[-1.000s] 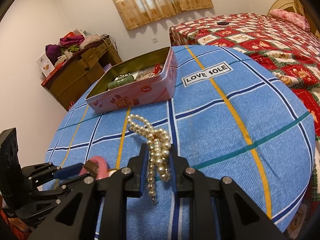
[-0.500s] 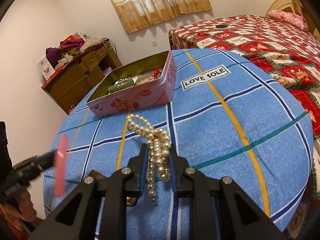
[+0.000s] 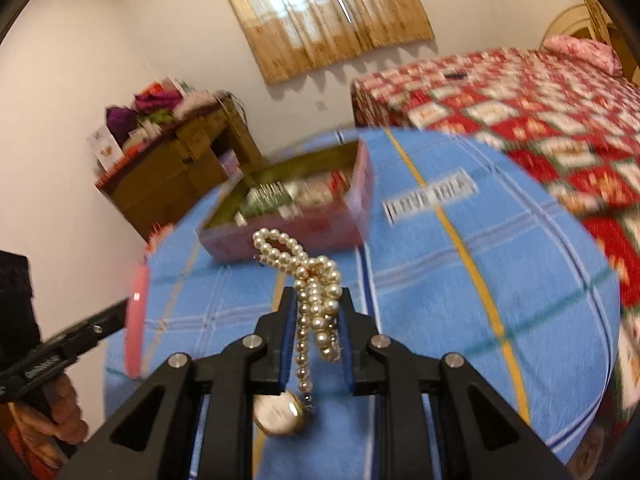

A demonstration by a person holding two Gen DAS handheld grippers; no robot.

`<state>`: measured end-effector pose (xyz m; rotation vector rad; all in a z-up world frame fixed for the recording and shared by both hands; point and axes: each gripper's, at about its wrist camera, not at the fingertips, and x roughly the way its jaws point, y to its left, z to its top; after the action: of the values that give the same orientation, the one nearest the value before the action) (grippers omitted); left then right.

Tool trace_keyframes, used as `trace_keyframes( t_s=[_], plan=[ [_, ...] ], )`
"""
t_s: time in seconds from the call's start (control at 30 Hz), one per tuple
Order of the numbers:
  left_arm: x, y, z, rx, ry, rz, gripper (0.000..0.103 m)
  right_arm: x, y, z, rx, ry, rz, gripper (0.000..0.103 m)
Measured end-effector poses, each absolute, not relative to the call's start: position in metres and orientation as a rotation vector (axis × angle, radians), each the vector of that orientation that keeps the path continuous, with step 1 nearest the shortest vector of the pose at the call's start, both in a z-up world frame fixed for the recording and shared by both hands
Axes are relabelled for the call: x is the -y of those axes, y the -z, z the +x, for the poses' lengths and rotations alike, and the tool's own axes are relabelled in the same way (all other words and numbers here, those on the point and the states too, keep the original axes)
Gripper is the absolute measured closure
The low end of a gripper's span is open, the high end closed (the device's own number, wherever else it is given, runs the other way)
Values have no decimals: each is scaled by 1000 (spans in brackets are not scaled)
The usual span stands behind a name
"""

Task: Organize jewelry
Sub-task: 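Carry the pink bangle and pearl necklace into the tin and release both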

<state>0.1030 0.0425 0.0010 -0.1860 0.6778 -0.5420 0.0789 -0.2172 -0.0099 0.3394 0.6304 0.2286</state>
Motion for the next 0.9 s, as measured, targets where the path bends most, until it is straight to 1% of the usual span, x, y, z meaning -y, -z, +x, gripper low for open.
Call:
trace_keyframes(
  t_s=[0.2,0.33,0.5,0.77,0.87,0.9],
  plan=[
    [-40,-7,154,-642,455,-216,95,211,-10,126,-551,-223,329,80],
    [-26,-7,188,-611,394,-162,95,205,-3,162,-557,-187,320,80],
    [-6,5,227,-630,372,-133,95,205,14,193,-579,-174,358,80],
    [15,31,252,-690,325,-83,94,206,27,211,-626,-172,360,80],
    [21,37,253,-700,304,-44,94,205,31,213,-633,-167,355,79],
    [22,38,252,-692,294,-20,94,205,31,213,-627,-161,351,76]
  ],
)
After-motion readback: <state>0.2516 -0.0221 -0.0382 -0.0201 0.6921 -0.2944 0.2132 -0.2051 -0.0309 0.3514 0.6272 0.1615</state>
